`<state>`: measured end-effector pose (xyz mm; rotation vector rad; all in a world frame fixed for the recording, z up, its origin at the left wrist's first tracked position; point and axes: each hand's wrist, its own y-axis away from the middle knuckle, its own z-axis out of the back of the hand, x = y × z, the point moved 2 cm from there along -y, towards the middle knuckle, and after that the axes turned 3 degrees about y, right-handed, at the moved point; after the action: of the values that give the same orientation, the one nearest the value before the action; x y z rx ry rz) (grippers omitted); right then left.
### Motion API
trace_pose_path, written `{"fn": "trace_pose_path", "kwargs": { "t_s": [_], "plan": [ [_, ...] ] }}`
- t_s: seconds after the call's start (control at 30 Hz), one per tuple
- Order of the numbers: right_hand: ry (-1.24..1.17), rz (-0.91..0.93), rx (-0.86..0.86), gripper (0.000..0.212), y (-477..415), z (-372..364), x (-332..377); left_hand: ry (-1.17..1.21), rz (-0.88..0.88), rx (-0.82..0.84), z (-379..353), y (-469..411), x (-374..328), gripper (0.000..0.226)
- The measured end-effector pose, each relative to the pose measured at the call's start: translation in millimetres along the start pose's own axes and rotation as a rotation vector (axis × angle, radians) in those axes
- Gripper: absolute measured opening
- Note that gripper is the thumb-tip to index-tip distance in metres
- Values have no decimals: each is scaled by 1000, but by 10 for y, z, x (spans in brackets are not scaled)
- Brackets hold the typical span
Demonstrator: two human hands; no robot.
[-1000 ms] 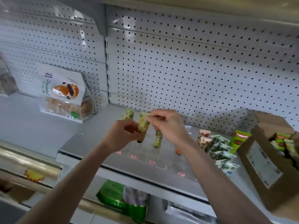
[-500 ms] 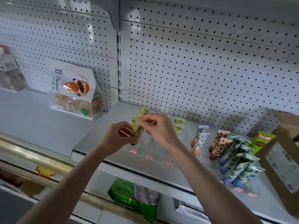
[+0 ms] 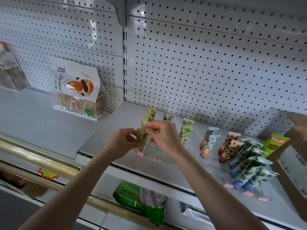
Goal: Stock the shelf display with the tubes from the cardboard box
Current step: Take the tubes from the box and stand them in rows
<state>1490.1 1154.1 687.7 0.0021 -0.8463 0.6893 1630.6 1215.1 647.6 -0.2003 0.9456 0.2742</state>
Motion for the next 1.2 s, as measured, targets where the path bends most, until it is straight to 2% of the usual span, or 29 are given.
{"fn": "trace_pose_path", "kwargs": {
  "t_s": [0.37, 0.83, 1.2],
  "plan": [
    [-37, -41, -24, 21, -14, -42, 16, -119, -11, -31, -6, -8, 7, 12],
    [-87, -86, -2, 25, 18, 17, -7, -104, -24, -54, 6, 23, -11, 16],
    [-199, -107, -102, 9, 16, 263, -66, 34, -45, -127, 203, 42, -164, 34]
  ]
}}
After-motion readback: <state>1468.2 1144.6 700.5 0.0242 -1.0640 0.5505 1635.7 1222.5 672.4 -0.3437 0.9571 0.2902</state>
